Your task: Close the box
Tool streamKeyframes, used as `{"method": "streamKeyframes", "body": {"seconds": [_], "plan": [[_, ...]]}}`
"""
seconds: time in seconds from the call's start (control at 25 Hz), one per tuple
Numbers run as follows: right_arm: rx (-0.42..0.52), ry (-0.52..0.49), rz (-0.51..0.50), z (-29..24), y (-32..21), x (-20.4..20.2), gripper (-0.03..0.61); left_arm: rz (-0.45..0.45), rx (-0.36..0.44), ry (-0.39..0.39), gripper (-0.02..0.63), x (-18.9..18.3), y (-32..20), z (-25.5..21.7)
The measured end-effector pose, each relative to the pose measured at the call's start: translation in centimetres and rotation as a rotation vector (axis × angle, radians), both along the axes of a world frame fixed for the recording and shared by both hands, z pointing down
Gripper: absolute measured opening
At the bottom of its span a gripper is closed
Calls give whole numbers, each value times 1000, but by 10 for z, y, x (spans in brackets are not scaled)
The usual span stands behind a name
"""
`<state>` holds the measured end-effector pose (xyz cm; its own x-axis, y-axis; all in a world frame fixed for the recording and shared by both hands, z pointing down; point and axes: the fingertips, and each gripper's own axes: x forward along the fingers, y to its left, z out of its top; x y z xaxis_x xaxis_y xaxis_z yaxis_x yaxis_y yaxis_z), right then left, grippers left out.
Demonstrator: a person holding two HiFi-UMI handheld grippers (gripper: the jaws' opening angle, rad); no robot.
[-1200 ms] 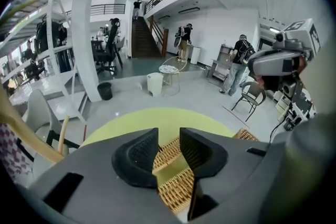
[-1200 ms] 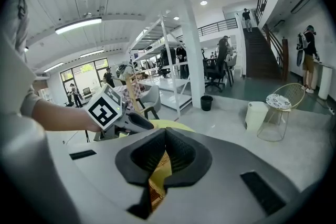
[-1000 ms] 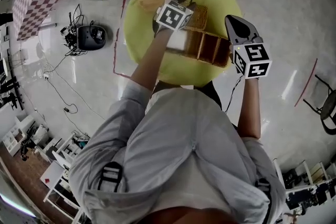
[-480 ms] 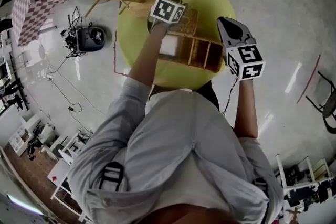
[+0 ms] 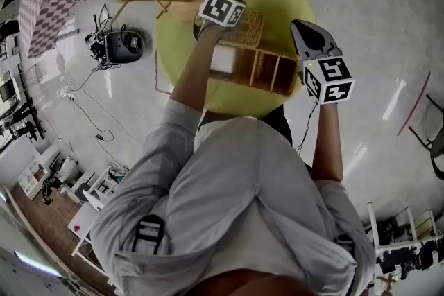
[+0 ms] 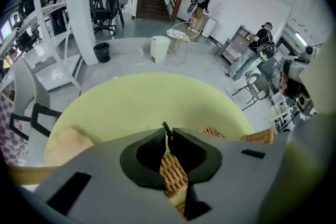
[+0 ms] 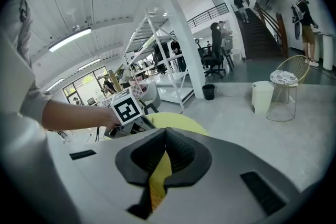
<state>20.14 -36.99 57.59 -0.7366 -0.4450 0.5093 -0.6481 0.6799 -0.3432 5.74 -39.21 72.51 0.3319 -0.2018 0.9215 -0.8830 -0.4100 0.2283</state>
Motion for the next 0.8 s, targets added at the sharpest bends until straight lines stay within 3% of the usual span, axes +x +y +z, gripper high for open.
{"method": "streamKeyframes", "body": {"seconds": [0.48,0.8], "plan": [[13,10,18,-8,10,2,23,4,45,50,46,6,6,-25],[66,31,37,-30,29,-7,23,-26,186,131,44,-1,15,-79]]}}
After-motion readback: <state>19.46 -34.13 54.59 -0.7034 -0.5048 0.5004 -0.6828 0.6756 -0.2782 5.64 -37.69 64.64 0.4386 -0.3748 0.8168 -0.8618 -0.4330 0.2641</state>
